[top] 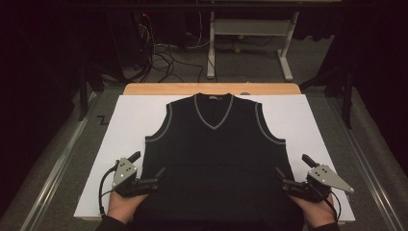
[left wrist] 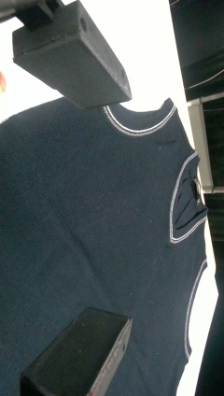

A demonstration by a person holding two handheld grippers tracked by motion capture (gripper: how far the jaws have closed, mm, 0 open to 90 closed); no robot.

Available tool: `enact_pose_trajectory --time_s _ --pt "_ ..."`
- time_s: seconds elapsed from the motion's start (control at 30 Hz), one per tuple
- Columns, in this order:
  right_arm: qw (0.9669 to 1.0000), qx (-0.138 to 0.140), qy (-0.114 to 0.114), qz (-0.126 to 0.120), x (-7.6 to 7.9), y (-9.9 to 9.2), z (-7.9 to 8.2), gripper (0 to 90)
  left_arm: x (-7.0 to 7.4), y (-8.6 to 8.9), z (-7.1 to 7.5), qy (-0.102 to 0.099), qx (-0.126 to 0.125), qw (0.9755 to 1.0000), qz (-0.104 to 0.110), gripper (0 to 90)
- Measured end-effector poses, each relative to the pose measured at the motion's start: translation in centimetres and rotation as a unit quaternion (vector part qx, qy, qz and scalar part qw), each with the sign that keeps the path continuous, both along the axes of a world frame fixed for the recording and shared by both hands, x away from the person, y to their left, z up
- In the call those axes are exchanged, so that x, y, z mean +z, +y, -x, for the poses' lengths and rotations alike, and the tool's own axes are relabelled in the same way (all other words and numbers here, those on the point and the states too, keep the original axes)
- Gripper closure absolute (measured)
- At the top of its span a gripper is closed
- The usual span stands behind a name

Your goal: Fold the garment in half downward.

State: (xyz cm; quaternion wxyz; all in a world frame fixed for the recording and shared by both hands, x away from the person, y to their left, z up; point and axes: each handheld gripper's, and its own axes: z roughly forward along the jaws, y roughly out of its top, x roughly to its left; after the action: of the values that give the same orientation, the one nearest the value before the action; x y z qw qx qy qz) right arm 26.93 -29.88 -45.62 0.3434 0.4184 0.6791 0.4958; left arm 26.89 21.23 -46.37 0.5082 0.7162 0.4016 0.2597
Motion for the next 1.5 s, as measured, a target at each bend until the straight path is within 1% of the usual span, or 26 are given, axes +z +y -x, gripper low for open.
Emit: enact_pose_trajectory --time_s 0.17,0.3,0.33,0.4,0.43,0.5,0.53,0.6,0.63,0.7,0.77,0.8,0.9,0.97,1.03,1.07,1.1,1.2,1.27,1.3,1.33,1.37,1.43,1.47,1.5 --pt "1.0 -0.002 0.0 -0.005 0.0 -0.2 -0.1 0.1 0.0 0.1 -0.2 0.0 0.003 0.9999 0.01 0.0" --pt "1.0 -0.001 -0.002 -0.003 0.0 -0.2 0.0 0.1 0.1 0.1 -0.3 -0.001 0.004 0.9999 0.012 0.0" --pt "1.0 -0.003 -0.002 0.001 0.0 -0.2 0.1 0.1 0.1 0.1 -0.3 -0.002 0.004 0.9999 0.014 0.0" --pt "1.0 0.001 0.0 0.0 0.1 -0.2 0.2 0.1 0.1 0.2 -0.2 -0.004 0.0 0.9999 0.013 0.0" --pt "1.0 -0.002 -0.004 0.004 0.2 -0.1 0.4 0.1 0.0 0.2 -0.1 -0.001 -0.003 0.9999 0.015 0.0" --pt "1.0 -0.006 -0.005 0.003 0.3 -0.1 0.5 0.1 0.1 0.3 -0.1 0.001 -0.003 0.9998 0.018 0.0" --pt "0.9999 -0.007 -0.006 0.004 0.4 0.0 0.5 0.1 0.1 0.5 0.0 -0.005 -0.001 0.9996 0.026 0.0" --pt "0.9999 -0.007 -0.007 0.006 0.4 0.1 0.5 0.1 0.1 0.6 0.0 -0.005 -0.002 0.9996 0.026 0.0" --pt "0.9999 -0.006 -0.006 0.007 0.4 0.2 0.5 0.1 0.2 0.7 -0.1 -0.005 -0.001 0.9998 0.018 0.0" --pt "0.9999 -0.004 -0.006 0.009 0.4 0.3 0.4 0.1 0.1 0.7 -0.2 -0.006 -0.001 0.9998 0.019 0.0" --pt "0.9999 -0.005 -0.005 0.011 0.4 0.4 0.3 0.1 0.1 0.7 -0.2 -0.003 0.001 0.9998 0.021 0.0" --pt "0.9999 -0.006 -0.003 0.011 0.3 0.5 0.2 0.1 0.1 0.7 -0.2 -0.005 0.006 0.9997 0.021 0.0" --pt "0.9999 -0.005 0.001 0.015 0.2 0.6 0.1 0.1 0.2 0.7 -0.2 -0.008 0.008 0.9996 0.025 0.0" --pt "0.9998 -0.002 0.002 0.021 0.1 0.7 0.1 0.1 0.1 0.8 -0.4 0.0 0.008 0.9995 0.032 0.0" --pt "0.9997 -0.003 0.008 0.022 0.1 0.7 0.0 0.1 0.1 0.8 -0.4 0.004 0.006 0.9995 0.032 0.0" --pt "0.9997 -0.004 0.011 0.023 0.1 0.7 -0.1 0.1 0.1 0.9 -0.5 0.012 0.007 0.9996 0.026 0.0" --pt "0.9996 -0.006 0.015 0.024 0.1 0.7 -0.2 0.1 0.1 0.9 -0.6 0.015 0.008 0.9996 0.023 0.0" --pt "0.9993 -0.009 0.025 0.026 0.1 0.7 -0.3 0.4 0.2 1.0 -0.7 0.022 0.011 0.9996 0.016 0.0" --pt "0.9991 -0.011 0.029 0.03 0.0 0.7 -0.4 0.6 0.3 1.0 -0.7 0.028 0.013 0.9995 0.011 0.0" --pt "0.9991 -0.011 0.029 0.03 0.0 0.7 -0.4 0.6 0.3 1.0 -0.7 0.028 0.013 0.9995 0.011 0.0" --pt "0.9988 -0.011 0.035 0.031 0.0 0.7 -0.4 0.6 0.3 1.1 -0.8 0.032 0.016 0.9993 0.007 0.0" --pt "0.9987 -0.012 0.038 0.033 0.0 0.7 -0.4 0.6 0.3 1.1 -0.8 0.041 0.018 0.999 0.001 0.0" --pt "0.9984 -0.016 0.043 0.035 0.0 0.7 -0.5 0.6 0.3 1.1 -1.0 0.05 0.022 0.9985 -0.005 0.0" --pt "0.9984 -0.016 0.043 0.035 0.0 0.7 -0.5 0.6 0.3 1.1 -1.0 0.05 0.022 0.9985 -0.005 0.0" --pt "0.9981 -0.015 0.049 0.034 0.0 0.7 -0.5 0.5 0.3 1.1 -1.1 0.058 0.023 0.9979 -0.013 0.0"
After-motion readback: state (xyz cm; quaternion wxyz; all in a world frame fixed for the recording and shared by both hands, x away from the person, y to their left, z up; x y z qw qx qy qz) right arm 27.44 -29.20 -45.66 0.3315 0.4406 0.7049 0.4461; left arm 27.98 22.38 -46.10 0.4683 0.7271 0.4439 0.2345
